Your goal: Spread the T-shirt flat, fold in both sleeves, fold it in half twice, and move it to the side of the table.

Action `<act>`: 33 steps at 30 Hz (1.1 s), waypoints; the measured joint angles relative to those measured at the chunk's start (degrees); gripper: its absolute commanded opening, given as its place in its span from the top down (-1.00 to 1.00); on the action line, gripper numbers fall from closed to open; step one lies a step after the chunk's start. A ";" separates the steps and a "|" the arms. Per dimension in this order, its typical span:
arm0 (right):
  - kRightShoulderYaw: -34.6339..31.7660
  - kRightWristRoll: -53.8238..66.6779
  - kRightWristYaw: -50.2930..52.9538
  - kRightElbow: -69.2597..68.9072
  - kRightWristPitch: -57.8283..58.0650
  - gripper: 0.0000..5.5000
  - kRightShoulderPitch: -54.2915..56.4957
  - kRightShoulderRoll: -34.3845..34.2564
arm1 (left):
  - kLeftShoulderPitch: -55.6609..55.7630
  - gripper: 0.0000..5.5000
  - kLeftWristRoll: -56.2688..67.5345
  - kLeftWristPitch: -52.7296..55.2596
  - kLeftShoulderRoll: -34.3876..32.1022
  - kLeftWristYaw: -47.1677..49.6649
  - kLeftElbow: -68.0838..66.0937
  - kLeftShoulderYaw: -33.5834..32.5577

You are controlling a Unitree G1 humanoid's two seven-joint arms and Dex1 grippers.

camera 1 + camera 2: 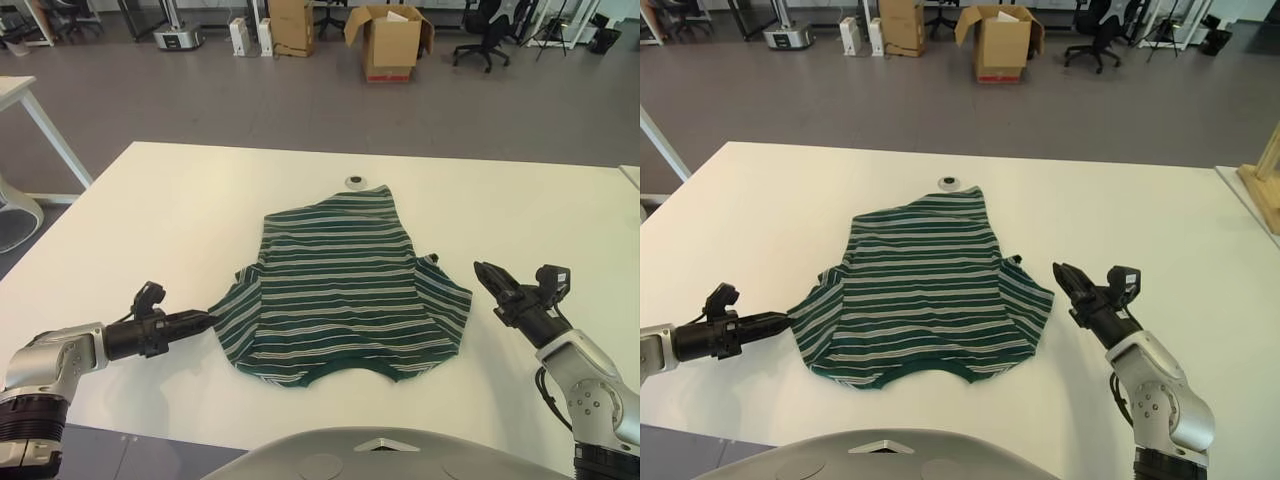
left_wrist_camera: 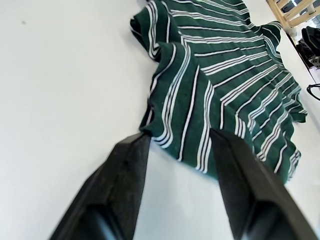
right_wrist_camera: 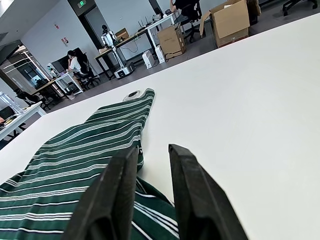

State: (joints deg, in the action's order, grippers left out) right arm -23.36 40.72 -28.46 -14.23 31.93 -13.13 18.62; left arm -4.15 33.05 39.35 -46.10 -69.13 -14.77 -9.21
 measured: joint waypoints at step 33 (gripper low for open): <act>0.50 -0.06 0.34 0.94 -2.43 0.57 -2.25 -1.36 | 8.72 1.00 -2.12 1.93 -1.01 9.02 8.82 -1.08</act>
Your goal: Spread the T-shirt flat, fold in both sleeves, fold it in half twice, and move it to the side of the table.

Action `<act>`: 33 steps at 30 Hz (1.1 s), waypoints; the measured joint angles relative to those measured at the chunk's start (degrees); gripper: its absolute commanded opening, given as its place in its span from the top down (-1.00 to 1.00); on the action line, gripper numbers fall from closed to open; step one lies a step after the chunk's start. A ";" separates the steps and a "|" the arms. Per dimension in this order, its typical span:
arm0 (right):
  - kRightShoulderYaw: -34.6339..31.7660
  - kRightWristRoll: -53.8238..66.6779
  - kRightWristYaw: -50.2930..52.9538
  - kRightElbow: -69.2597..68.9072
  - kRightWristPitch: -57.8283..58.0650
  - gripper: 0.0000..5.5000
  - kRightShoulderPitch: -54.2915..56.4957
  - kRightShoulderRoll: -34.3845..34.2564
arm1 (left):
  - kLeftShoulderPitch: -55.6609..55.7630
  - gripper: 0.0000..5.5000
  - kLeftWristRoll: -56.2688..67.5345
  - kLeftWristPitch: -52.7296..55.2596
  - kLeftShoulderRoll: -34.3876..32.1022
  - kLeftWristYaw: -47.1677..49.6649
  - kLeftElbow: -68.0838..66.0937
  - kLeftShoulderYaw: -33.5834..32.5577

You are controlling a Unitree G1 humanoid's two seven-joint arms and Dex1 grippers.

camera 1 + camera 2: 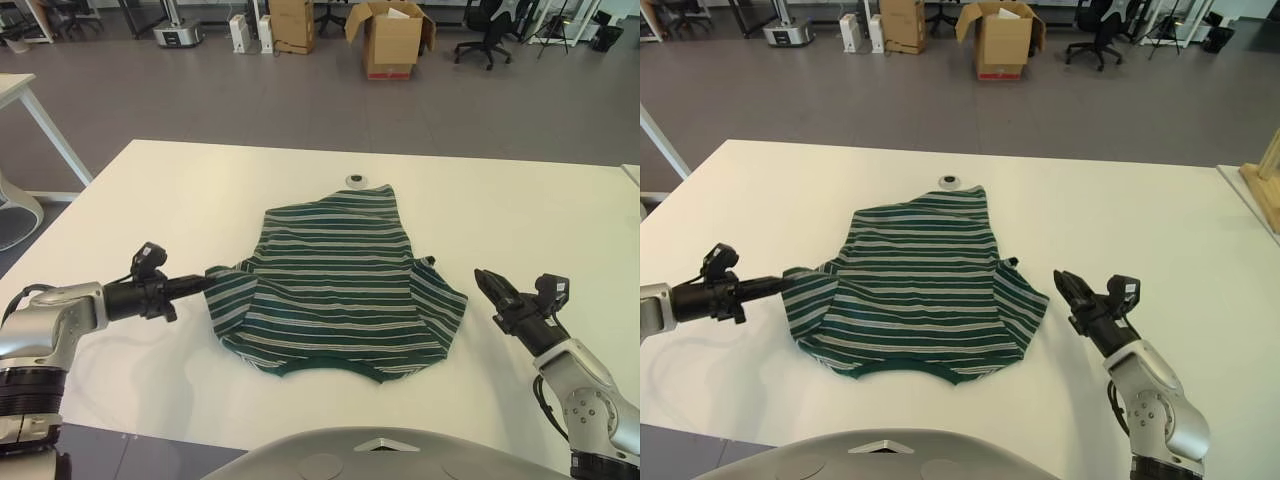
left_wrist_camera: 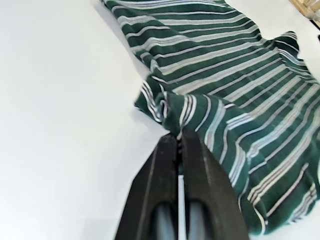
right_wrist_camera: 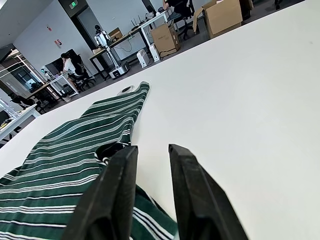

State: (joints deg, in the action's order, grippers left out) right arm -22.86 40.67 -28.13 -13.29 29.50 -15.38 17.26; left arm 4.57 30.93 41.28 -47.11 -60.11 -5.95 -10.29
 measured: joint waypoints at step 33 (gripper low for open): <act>2.79 -0.16 -0.14 3.56 -0.35 0.57 2.07 0.03 | 11.46 0.28 9.18 28.33 20.55 26.62 28.27 13.42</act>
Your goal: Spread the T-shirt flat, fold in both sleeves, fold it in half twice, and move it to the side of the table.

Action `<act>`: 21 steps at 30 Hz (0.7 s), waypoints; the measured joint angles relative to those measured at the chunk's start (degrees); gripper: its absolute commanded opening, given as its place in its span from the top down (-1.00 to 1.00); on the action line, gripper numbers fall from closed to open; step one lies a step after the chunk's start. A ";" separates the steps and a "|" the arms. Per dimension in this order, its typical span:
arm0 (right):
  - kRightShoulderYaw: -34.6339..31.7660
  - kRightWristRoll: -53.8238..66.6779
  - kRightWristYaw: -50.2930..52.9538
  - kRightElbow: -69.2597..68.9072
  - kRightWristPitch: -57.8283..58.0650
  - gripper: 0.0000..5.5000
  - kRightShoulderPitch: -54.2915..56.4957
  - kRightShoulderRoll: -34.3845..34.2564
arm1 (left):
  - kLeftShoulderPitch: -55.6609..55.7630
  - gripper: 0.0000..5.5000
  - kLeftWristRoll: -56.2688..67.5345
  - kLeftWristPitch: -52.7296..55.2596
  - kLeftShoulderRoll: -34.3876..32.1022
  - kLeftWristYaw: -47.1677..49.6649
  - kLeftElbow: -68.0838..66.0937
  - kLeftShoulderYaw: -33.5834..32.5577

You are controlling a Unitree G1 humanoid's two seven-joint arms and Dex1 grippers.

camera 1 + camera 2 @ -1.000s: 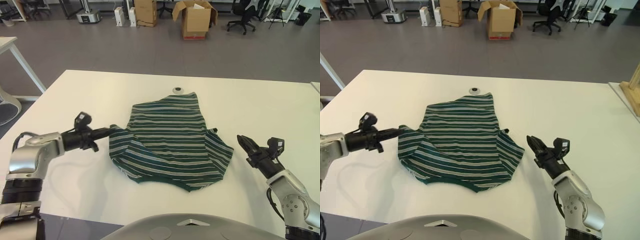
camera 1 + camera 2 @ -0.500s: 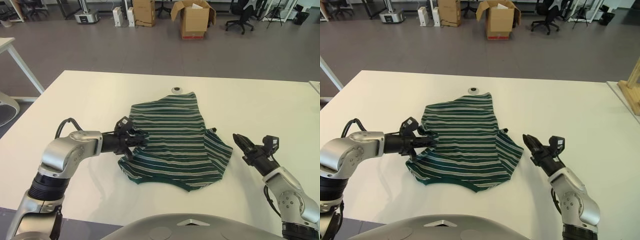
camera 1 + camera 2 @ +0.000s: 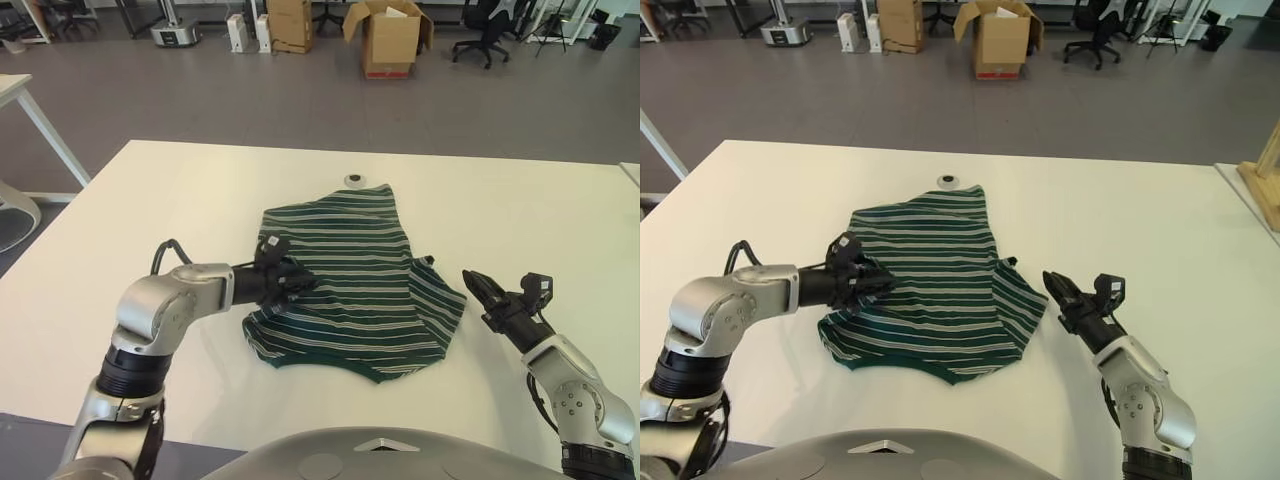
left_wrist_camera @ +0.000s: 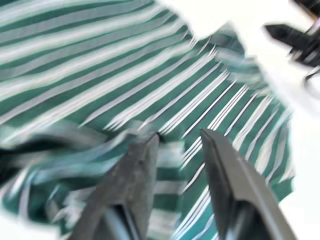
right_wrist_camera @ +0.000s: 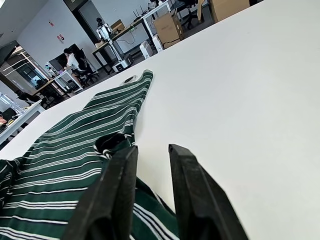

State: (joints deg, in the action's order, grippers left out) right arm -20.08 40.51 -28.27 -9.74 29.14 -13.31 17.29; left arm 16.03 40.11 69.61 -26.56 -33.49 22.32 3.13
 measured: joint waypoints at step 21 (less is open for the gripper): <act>-1.14 0.02 -0.06 1.46 -0.09 0.57 1.85 0.52 | 5.15 0.20 -35.48 -56.76 -21.36 -13.49 -30.77 7.12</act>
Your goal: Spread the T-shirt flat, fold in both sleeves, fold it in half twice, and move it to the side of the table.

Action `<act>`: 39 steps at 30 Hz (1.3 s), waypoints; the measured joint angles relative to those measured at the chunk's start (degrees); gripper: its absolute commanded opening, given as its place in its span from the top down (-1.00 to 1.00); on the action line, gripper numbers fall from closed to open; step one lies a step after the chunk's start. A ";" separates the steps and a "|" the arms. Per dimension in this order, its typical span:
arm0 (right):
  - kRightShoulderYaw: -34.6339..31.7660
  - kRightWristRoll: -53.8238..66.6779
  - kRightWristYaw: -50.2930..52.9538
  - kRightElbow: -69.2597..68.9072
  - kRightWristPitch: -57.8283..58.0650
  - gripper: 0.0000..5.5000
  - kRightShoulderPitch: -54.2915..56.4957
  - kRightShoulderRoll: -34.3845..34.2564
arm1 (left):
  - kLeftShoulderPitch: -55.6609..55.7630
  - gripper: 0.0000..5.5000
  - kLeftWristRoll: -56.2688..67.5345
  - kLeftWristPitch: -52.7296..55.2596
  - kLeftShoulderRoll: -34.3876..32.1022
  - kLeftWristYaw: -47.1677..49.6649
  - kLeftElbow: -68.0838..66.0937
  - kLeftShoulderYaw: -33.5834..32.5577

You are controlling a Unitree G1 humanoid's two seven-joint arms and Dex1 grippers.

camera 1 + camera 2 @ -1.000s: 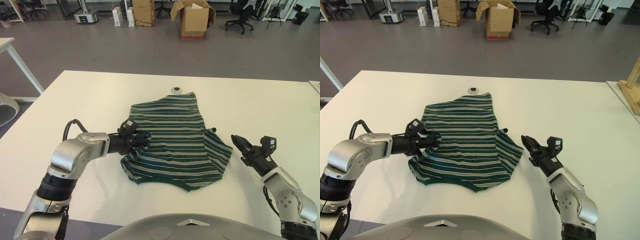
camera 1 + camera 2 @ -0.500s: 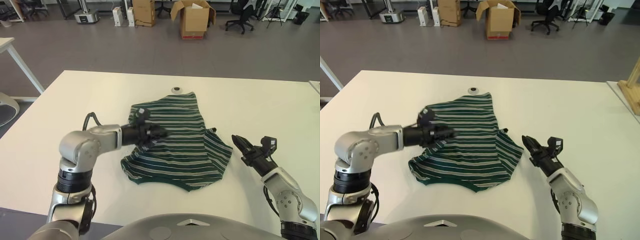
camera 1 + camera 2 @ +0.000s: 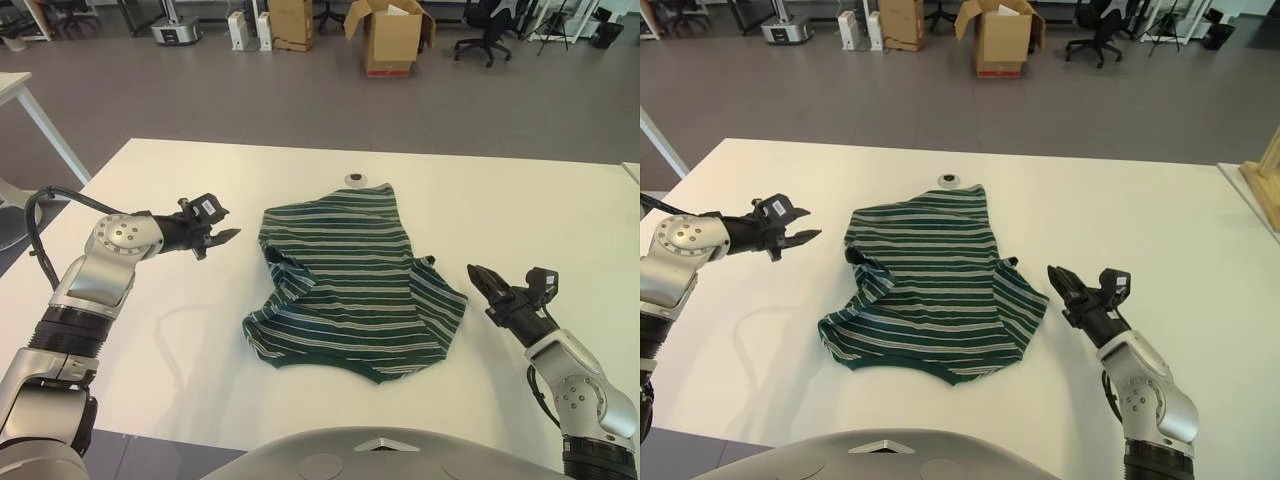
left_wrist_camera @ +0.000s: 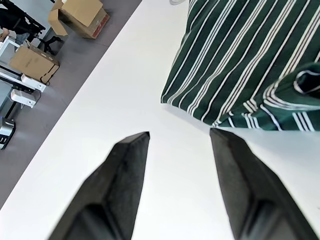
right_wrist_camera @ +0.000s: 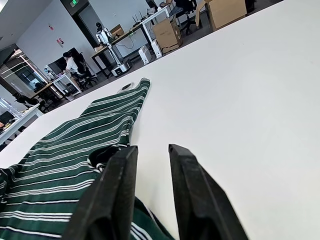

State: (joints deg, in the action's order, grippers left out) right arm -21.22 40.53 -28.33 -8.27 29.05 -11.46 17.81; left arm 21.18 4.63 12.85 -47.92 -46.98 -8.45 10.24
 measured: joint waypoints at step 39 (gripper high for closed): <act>-0.07 0.04 0.31 1.50 -0.42 0.57 1.92 -0.67 | -17.26 0.20 1.46 -26.70 2.82 -22.97 1.36 3.09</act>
State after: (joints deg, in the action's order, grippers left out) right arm -21.29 40.57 -28.02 -6.77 28.63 -9.54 17.14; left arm 3.92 6.09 -13.85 -45.10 -69.95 -7.09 13.33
